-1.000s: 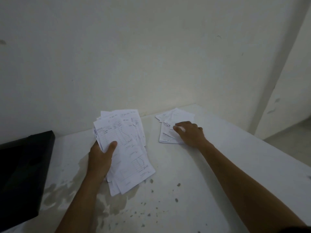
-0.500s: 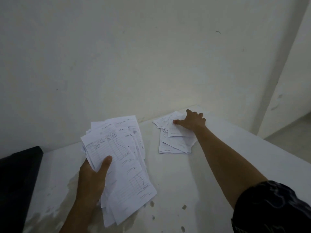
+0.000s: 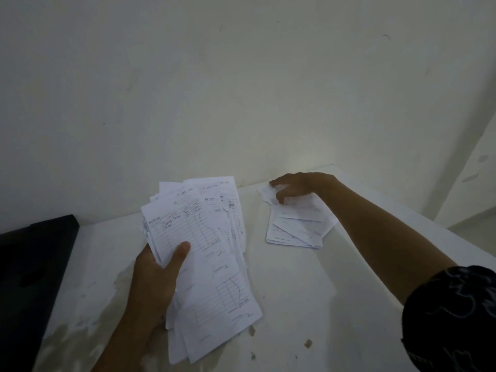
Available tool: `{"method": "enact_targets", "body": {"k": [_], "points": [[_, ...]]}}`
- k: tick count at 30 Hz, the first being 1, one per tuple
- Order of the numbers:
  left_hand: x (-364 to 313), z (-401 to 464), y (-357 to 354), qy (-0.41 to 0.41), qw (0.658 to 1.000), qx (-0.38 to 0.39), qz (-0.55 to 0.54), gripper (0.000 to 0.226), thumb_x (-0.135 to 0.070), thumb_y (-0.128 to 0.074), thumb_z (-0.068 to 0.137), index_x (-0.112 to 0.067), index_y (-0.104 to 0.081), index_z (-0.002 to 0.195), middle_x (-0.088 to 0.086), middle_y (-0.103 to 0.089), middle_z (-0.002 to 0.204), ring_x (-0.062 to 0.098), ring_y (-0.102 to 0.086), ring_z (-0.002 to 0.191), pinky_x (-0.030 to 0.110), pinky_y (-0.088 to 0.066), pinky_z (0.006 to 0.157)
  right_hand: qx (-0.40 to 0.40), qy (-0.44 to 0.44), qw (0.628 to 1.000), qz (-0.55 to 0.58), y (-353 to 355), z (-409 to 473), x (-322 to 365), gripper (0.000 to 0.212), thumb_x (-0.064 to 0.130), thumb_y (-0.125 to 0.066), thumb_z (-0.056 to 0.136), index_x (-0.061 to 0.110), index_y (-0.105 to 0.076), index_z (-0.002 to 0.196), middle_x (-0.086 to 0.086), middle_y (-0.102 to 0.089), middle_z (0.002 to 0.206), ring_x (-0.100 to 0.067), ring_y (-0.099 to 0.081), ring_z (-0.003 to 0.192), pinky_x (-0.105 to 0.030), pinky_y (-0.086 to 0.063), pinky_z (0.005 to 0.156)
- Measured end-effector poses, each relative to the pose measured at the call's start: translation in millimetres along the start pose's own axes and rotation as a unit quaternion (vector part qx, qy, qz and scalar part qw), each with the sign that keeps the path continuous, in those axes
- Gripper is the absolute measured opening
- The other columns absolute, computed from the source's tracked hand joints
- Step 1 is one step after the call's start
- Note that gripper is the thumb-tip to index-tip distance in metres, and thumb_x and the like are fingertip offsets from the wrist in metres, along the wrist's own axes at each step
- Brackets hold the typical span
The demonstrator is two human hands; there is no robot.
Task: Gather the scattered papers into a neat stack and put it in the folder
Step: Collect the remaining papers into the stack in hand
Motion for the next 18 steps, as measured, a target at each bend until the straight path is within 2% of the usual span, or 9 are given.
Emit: {"method": "enact_targets", "body": {"k": [3, 7, 9, 12, 15, 18], "points": [[1, 1, 0, 0.001, 1.0, 0.005, -0.004, 0.042, -0.018, -0.068, 0.087, -0.014, -0.056, 0.127, -0.003, -0.062, 0.113, 0.016, -0.059, 0.1, 0.021, -0.049, 0.074, -0.062, -0.032, 0.997, -0.037, 6, -16, -19, 0.091, 0.079, -0.062, 0.074, 0.045, -0.031, 0.152, 0.001, -0.036, 0.157, -0.031, -0.034, 0.144, -0.048, -0.025, 0.116], [0, 0, 0, 0.0, 1.0, 0.011, -0.009, 0.039, -0.016, -0.068, 0.088, -0.015, -0.057, 0.125, -0.002, -0.063, 0.112, 0.016, -0.061, 0.1, 0.02, -0.05, 0.072, -0.084, -0.055, 0.995, -0.006, -2, -36, -43, 0.101, 0.099, -0.055, 0.048, 0.05, -0.047, 0.136, 0.002, -0.055, 0.14, -0.03, -0.043, 0.132, -0.05, -0.031, 0.11], [-1, -2, 0, 0.003, 1.0, 0.013, -0.013, 0.039, -0.016, -0.067, 0.089, -0.013, -0.057, 0.126, -0.002, -0.064, 0.112, 0.016, -0.062, 0.098, 0.02, -0.05, 0.071, -0.082, -0.057, 0.994, 0.036, -7, -48, -51, 0.097, 0.094, -0.063, 0.048, 0.045, -0.051, 0.131, 0.003, -0.058, 0.133, -0.026, -0.05, 0.124, -0.048, -0.038, 0.106], [-3, -3, 0, 0.003, 1.0, 0.016, -0.016, 0.038, -0.016, -0.067, 0.089, -0.013, -0.057, 0.126, -0.002, -0.063, 0.111, 0.016, -0.061, 0.096, 0.021, -0.049, 0.071, -0.062, -0.036, 0.996, 0.058, -12, -70, -48, 0.09, 0.076, -0.079, 0.058, 0.031, -0.052, 0.13, 0.002, -0.059, 0.126, -0.021, -0.058, 0.111, -0.041, -0.047, 0.095], [-4, -3, 0, 0.001, 1.0, 0.016, -0.009, 0.039, -0.017, -0.066, 0.09, -0.01, -0.056, 0.128, 0.001, -0.062, 0.112, 0.02, -0.06, 0.098, 0.022, -0.048, 0.071, -0.057, -0.028, 0.997, 0.047, -14, -84, -40, 0.088, 0.071, -0.081, 0.061, 0.021, -0.052, 0.128, 0.004, -0.058, 0.117, -0.018, -0.058, 0.102, -0.032, -0.045, 0.081], [-6, -4, 1, -0.002, 1.0, 0.016, -0.001, 0.037, -0.017, -0.065, 0.091, -0.01, -0.056, 0.127, 0.001, -0.061, 0.111, 0.019, -0.059, 0.097, 0.021, -0.047, 0.068, -0.046, -0.019, 0.997, 0.056, -19, -91, -35, 0.096, 0.073, -0.081, 0.06, 0.021, -0.047, 0.133, 0.007, -0.056, 0.12, -0.017, -0.056, 0.105, -0.033, -0.045, 0.084]]}}
Point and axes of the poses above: each hand's wrist, its own z-axis towards the middle knuckle, its own y-axis out of the back of the hand, x = y × z, the point moved 5 cm from there along z, towards the middle knuckle
